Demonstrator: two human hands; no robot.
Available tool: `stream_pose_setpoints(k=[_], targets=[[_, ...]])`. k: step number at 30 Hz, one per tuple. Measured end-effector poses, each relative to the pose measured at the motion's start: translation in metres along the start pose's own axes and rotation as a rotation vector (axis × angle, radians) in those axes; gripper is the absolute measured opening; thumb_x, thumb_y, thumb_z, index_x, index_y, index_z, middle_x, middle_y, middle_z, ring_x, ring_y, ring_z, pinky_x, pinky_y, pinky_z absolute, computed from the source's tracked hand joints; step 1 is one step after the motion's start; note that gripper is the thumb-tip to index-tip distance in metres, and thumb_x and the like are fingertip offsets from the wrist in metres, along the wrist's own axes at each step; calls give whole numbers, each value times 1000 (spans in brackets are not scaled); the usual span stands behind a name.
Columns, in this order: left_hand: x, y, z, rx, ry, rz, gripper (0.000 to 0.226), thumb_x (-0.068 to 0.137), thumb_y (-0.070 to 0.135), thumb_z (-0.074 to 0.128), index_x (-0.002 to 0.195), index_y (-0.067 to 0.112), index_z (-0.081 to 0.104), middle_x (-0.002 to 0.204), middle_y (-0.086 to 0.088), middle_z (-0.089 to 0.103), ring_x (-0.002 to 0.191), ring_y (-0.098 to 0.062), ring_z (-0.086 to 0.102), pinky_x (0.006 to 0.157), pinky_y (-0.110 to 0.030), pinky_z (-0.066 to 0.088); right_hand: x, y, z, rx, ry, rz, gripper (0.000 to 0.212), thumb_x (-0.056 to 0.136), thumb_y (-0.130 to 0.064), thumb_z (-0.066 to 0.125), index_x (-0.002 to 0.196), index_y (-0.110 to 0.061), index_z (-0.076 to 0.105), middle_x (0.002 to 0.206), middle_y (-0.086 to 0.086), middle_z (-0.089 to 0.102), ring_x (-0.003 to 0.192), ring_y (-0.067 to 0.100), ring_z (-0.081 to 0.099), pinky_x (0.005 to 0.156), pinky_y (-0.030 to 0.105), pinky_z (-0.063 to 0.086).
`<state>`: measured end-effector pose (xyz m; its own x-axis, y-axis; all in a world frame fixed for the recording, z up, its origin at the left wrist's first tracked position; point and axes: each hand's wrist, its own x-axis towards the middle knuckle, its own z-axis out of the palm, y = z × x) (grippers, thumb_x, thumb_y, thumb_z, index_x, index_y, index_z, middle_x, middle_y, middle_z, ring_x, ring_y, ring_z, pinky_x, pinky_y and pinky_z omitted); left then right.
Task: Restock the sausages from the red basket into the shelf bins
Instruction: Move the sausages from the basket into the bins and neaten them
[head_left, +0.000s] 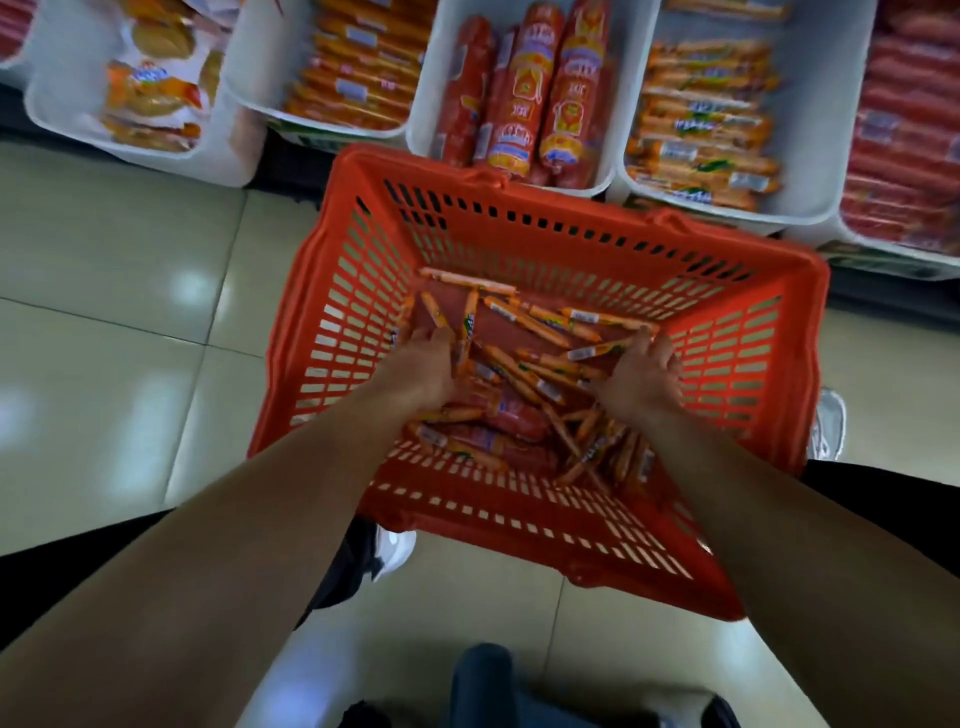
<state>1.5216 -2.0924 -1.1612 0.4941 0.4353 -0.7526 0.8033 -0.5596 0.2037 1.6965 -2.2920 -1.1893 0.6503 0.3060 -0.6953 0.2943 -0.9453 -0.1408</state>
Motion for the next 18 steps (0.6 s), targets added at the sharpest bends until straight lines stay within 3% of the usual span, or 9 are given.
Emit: stream_pose_setpoints(k=[3,5,8,11,13,15,18], targets=[[2,-12,4,45,-94,49,75,79,58,73,140,22,49,141,-6,51,120,-30,55,98,-43,49,3,2,9,23,-36,-27,99,86,-51,69,158,-13,12,161,18,12,142,50,24,111,52,32],[0,-17,7,94,-69,116,63,82,54,71,133,21,57,136,-5,54,117,-28,57,95,-41,50,1,3,11,109,-40,-110,89,86,-45,69,157,-18,23,159,14,19,141,47,27,113,51,31],[-3,-14,9,-19,31,151,26,94,38,64,107,16,70,105,-11,67,96,-29,64,77,-38,50,-9,-4,10,180,-68,-316,78,82,-45,69,150,-25,38,155,8,31,142,36,30,117,51,28],[-4,3,6,-205,135,154,21,93,35,66,93,14,70,83,-9,66,80,-25,63,66,-36,44,-16,-23,10,216,-138,-490,73,81,-39,71,147,-22,45,155,6,37,143,27,35,117,40,31],[-4,17,-3,-251,195,180,21,90,36,69,101,18,72,89,-2,69,83,-20,63,66,-32,43,-22,-37,5,291,-151,-523,62,88,-24,69,147,-21,47,153,4,43,139,22,42,111,29,35],[-2,26,-10,-285,243,200,34,90,35,71,121,21,69,109,-2,71,100,-19,65,77,-26,46,-27,-45,-1,369,-88,-533,53,91,-14,63,143,-23,51,149,1,48,133,20,49,103,25,38],[2,25,-11,-222,245,155,56,88,40,71,138,21,55,127,-8,63,115,-28,60,91,-36,51,-28,-38,-5,368,63,-486,49,95,-20,60,142,-25,50,150,2,44,129,26,51,104,39,43]])
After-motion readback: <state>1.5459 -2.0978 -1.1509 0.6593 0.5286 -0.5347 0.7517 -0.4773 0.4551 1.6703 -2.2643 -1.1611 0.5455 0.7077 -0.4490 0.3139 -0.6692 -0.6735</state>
